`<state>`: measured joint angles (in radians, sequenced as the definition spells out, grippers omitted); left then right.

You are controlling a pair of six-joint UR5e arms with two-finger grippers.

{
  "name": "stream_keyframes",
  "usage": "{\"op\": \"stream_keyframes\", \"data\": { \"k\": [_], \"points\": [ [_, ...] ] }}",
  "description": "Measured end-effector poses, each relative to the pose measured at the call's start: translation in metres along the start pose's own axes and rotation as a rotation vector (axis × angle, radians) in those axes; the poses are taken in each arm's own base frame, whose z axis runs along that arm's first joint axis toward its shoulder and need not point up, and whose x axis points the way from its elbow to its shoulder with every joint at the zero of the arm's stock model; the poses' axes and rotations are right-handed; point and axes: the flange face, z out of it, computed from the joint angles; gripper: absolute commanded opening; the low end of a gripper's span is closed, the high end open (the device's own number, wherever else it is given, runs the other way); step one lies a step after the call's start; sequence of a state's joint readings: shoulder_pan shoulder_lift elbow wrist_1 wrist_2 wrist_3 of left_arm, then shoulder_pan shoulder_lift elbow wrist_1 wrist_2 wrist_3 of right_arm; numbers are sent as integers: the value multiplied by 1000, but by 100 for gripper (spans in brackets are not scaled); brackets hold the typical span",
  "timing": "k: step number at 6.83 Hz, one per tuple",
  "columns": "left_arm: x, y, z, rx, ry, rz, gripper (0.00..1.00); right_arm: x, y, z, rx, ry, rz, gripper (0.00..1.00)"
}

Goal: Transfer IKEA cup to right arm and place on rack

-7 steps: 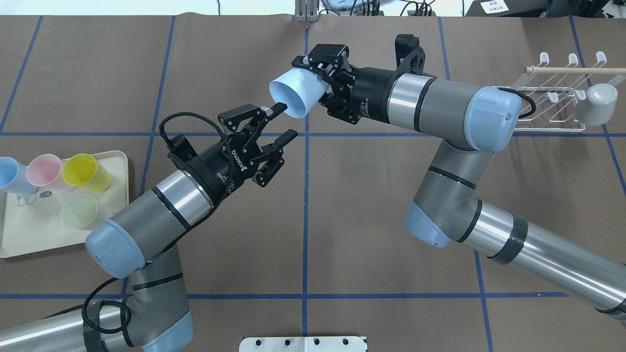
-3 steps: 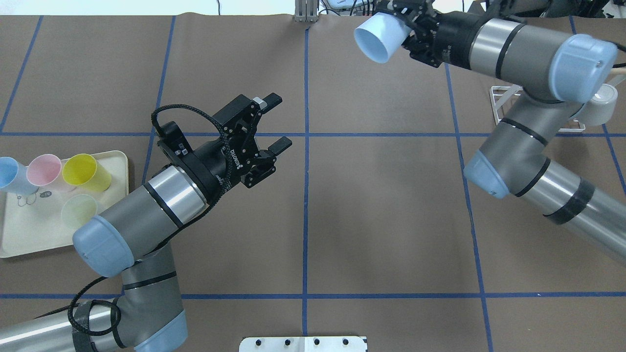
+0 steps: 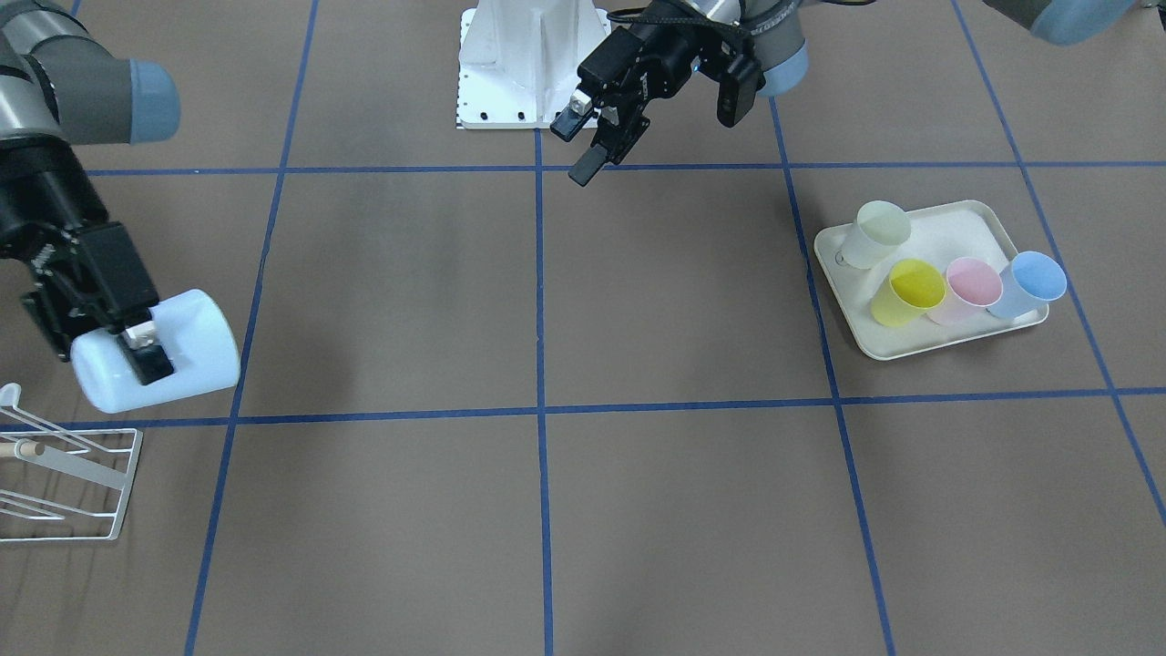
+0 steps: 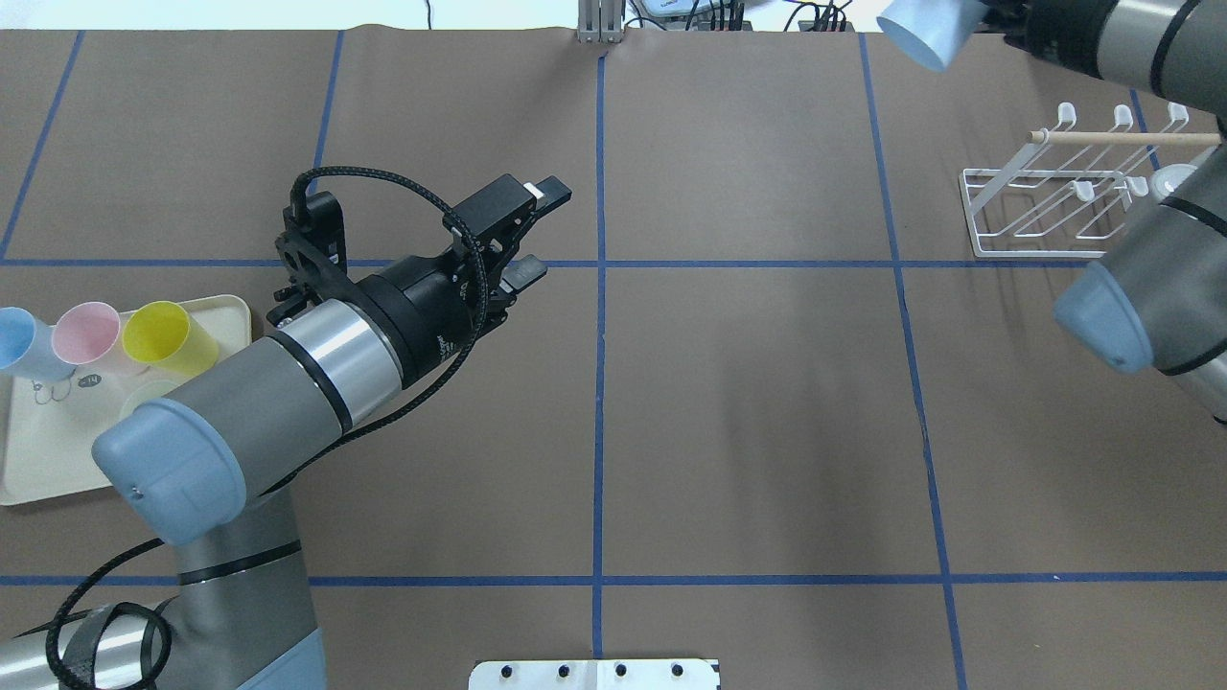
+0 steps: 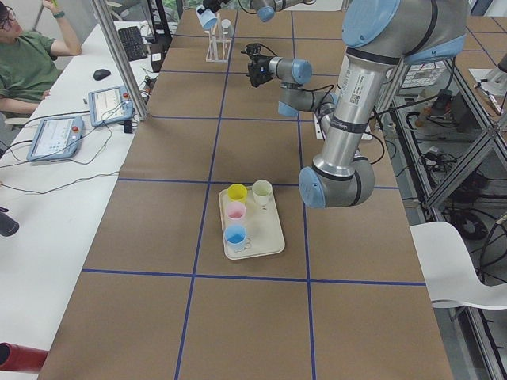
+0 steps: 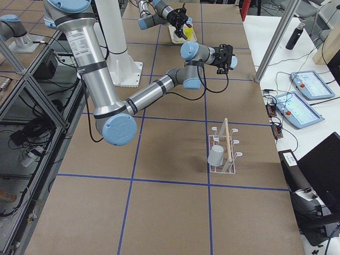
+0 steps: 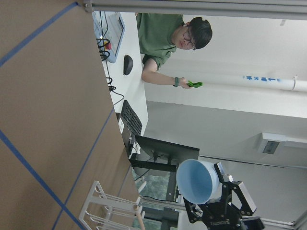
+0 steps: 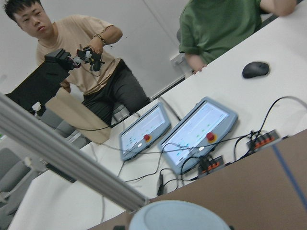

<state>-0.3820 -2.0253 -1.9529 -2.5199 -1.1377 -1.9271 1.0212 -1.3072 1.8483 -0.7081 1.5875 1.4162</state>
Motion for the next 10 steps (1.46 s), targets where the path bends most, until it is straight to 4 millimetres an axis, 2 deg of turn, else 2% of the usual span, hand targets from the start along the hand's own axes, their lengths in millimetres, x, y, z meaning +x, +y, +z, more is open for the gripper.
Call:
{"op": "stream_keyframes", "data": {
  "k": [1, 3, 4, 5, 7, 8, 10],
  "points": [
    [6, -3, -1, 34, -76, 86, 100, 37, -8, -12, 97, 115, -105, 0],
    [3, -6, 1, 82, -225, 228, 100, 109, -13, -31, 219, 314, -299, 0],
    [2, -8, 1, 98, -289, 288, 100, 139, -8, -40, 243, 394, -383, 0],
    [1, -10, 0, 109, -334, 335, 100, 163, 9, -41, 239, 454, -445, 0],
    [0, -15, 0, 120, -379, 387, 100, 206, 57, -18, 226, 550, -558, 0],
    [1, -15, -1, 121, -383, 393, 100, 218, 66, -15, 222, 572, -594, 0],
    [-1, -15, -1, 118, -389, 395, 100, 221, 68, -17, 218, 577, -625, 0]
  ]
}}
